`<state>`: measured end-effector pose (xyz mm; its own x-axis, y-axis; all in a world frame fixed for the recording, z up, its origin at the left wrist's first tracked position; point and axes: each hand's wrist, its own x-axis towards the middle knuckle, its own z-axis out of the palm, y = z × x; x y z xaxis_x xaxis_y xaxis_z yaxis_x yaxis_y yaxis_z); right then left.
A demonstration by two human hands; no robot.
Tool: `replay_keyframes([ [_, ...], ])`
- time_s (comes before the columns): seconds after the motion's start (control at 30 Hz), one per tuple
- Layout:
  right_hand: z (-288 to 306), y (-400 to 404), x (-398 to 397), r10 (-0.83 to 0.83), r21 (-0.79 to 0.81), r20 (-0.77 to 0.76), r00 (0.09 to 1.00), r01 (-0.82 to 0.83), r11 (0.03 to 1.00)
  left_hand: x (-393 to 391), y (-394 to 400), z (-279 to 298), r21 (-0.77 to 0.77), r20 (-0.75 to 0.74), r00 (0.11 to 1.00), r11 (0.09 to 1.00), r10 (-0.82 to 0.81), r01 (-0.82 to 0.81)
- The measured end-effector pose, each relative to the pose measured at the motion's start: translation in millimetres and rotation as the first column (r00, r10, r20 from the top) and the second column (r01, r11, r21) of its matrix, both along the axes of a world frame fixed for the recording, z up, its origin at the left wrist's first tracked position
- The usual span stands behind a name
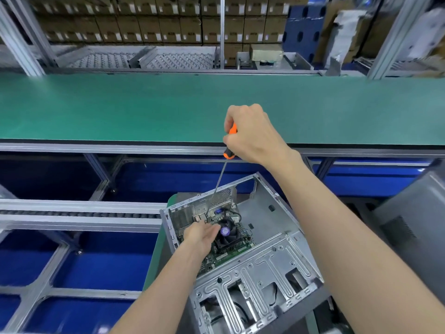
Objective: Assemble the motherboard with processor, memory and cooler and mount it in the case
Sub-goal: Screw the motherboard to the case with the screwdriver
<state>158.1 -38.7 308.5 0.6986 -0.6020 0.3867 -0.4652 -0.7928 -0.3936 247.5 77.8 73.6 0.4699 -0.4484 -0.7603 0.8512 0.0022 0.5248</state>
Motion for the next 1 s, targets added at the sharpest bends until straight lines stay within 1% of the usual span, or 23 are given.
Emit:
replay_keyframes([
  [0.07,0.9,0.0,-3.9,0.004,0.003,0.002,1.000,-0.004,1.000,-1.9,-1.6,-3.0,-0.130,-0.162,0.985,0.988,0.059,-0.081],
  [0.1,0.8,0.1,-5.8,0.003,0.005,0.000,1.000,-0.003,1.000,-2.8,-2.5,-3.2,-0.170,-0.226,0.971,0.978,0.080,-0.121],
  [0.17,0.1,-0.5,-8.8,0.000,0.011,-0.003,1.000,0.000,1.000,-4.1,-5.4,-3.5,-0.224,-0.313,0.941,0.954,0.126,-0.202],
  [0.23,-1.0,-2.2,-11.5,-0.006,0.025,0.002,1.000,0.005,1.000,-3.8,-6.6,-4.5,-0.248,-0.361,0.918,0.932,0.164,-0.264],
  [0.43,-6.1,-9.5,-17.5,-0.009,0.065,0.035,0.999,0.006,0.998,-0.6,-0.5,-12.7,-0.248,-0.372,0.907,0.920,0.197,-0.302],
  [0.6,-8.8,-10.3,-18.4,-0.008,0.097,0.086,0.996,0.000,0.995,1.4,1.5,-15.0,-0.284,-0.455,0.850,0.861,0.266,-0.422],
  [0.83,-5.0,-10.3,-19.5,-0.008,0.115,0.122,0.993,-0.006,0.993,-0.2,4.1,-19.3,-0.300,-0.481,0.834,0.843,0.269,-0.445],
  [1.0,-4.1,-13.6,-23.4,-0.021,0.129,0.123,0.992,0.005,0.992,1.7,4.5,-22.1,-0.317,-0.462,0.837,0.827,0.294,-0.465],
])
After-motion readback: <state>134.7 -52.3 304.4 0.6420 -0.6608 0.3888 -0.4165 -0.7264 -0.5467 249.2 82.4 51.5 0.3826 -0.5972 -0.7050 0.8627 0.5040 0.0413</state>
